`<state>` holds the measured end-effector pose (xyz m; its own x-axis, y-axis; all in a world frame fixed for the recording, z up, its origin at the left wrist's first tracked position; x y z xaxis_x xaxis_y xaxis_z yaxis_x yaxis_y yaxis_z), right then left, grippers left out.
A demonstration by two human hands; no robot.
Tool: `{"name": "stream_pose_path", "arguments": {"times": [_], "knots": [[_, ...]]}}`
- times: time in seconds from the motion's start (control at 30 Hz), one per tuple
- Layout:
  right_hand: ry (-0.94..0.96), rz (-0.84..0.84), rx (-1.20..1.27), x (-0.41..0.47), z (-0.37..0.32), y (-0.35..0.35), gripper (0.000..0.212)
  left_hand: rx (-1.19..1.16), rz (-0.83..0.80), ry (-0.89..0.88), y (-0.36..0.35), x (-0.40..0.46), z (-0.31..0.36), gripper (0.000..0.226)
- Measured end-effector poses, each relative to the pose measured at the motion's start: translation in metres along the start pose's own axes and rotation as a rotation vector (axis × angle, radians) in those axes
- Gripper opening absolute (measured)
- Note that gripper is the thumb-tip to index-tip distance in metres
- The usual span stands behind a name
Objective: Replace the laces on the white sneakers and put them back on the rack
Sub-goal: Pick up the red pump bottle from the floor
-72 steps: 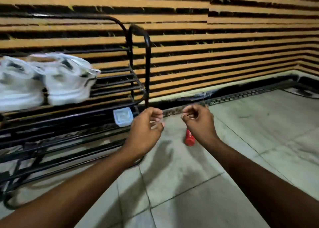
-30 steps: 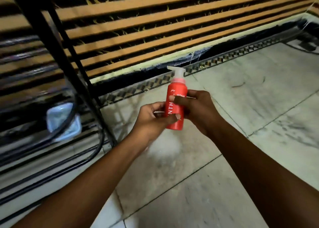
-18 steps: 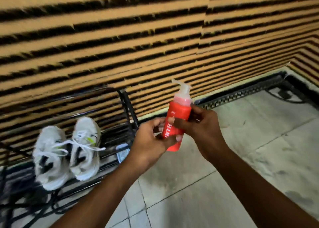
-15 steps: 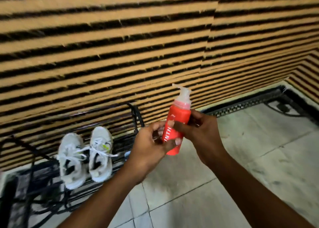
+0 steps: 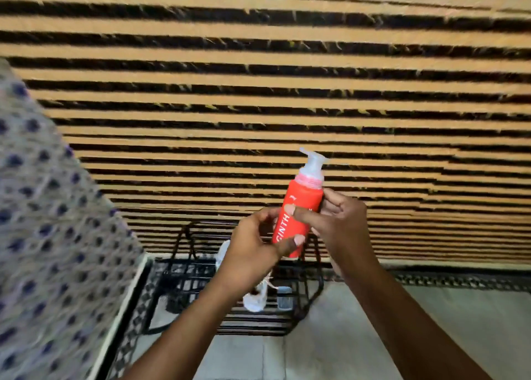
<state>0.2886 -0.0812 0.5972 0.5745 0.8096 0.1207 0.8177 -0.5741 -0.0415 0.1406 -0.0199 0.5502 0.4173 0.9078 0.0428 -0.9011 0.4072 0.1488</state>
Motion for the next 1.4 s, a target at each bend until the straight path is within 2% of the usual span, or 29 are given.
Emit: {"name": "stream_pose_path", "arguments": {"times": [0.13,0.33,0.6,0.7,0.83,0.97,1.07,1.23,1.4], "knots": [[0.065,-0.079,-0.027,-0.004,-0.027,-0.074,0.035,-0.034,0.122,0.033,0.075,-0.008,0.009,0.053],[0.089,-0.211,-0.026,-0.02,-0.03,-0.197,0.056,-0.036,0.259,0.081,0.191,-0.019,-0.013,0.062],[0.123,-0.309,-0.12,-0.066,-0.025,-0.362,0.047,-0.054,0.342,0.135,0.355,-0.051,-0.049,0.061],[0.124,-0.35,-0.185,-0.09,-0.018,-0.419,0.04,-0.057,0.354,0.147,0.41,-0.071,-0.066,0.068],[0.114,-0.396,-0.253,-0.121,-0.005,-0.48,0.045,-0.036,0.405,0.18,0.466,-0.096,-0.09,0.066],[0.095,-0.484,-0.351,-0.151,0.02,-0.538,0.037,-0.017,0.46,0.206,0.517,-0.126,-0.11,0.055],[0.172,-0.544,-0.43,-0.172,0.03,-0.581,0.047,0.037,0.536,0.204,0.556,-0.149,-0.126,0.055],[0.212,-0.628,-0.423,-0.203,0.057,-0.651,0.057,0.064,0.619,0.247,0.615,-0.177,-0.158,0.053],[0.322,-0.64,-0.488,-0.225,0.086,-0.712,0.046,0.083,0.687,0.269,0.669,-0.19,-0.2,0.045]]}}
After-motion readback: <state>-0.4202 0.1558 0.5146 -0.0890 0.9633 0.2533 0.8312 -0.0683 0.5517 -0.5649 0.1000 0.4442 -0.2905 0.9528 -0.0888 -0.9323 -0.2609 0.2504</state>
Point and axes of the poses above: each hand's wrist, its own x-axis towards the middle knuckle, its own y-axis out of the back of the hand, z = x × y, the point moved 10 cm from there along x, towards the middle knuckle, and after that the axes turned 5 degrees about z, right-handed, at the moved point
